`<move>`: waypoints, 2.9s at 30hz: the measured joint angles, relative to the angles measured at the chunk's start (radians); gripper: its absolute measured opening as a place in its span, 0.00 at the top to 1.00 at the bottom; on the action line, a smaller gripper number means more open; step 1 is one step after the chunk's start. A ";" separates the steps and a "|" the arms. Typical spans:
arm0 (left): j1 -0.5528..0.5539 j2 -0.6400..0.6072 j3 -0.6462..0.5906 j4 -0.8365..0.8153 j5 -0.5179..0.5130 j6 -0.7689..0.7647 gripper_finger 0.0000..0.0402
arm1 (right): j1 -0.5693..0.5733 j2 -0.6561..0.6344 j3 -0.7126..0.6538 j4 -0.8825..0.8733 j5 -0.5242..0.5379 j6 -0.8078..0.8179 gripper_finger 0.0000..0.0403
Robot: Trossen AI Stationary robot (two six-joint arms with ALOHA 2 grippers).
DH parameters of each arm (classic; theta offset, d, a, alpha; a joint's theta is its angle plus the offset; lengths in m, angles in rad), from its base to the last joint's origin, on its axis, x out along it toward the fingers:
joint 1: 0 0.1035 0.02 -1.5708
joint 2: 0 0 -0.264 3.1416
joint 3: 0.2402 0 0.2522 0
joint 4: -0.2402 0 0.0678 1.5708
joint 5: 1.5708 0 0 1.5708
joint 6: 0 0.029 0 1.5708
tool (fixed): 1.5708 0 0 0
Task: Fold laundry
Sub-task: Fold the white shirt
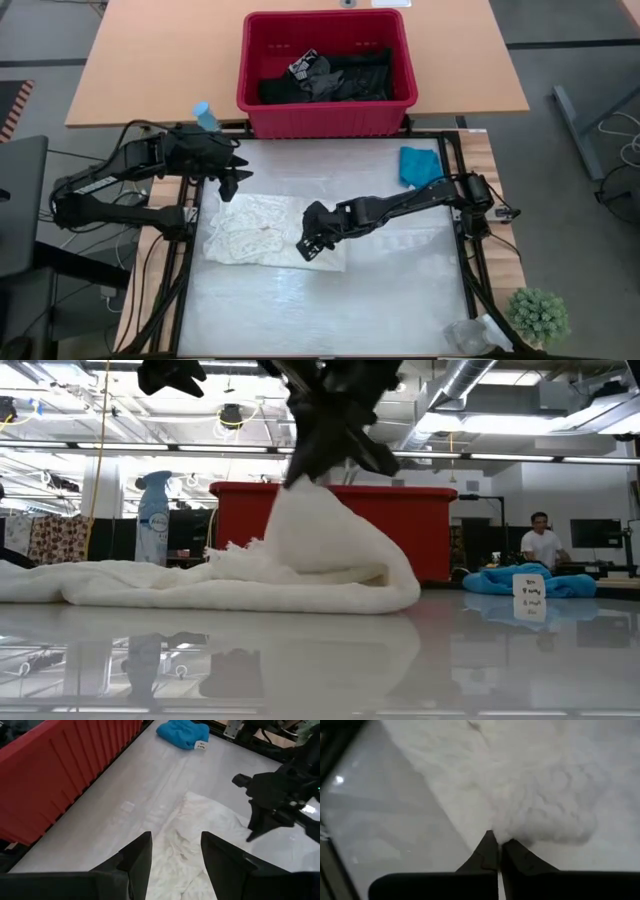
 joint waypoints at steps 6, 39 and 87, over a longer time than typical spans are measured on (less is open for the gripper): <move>0.000 0.000 0.000 0.000 0.000 0.000 0.60 | -0.001 0.000 0.001 0.082 -0.003 -0.039 0.91; -0.001 0.011 -0.028 0.003 -0.034 -0.018 0.60 | -0.069 0.212 0.121 0.323 -0.231 -0.298 0.66; -0.416 0.341 -0.615 0.804 -0.092 -0.340 0.44 | 0.237 -0.124 0.255 -0.973 0.370 0.212 0.66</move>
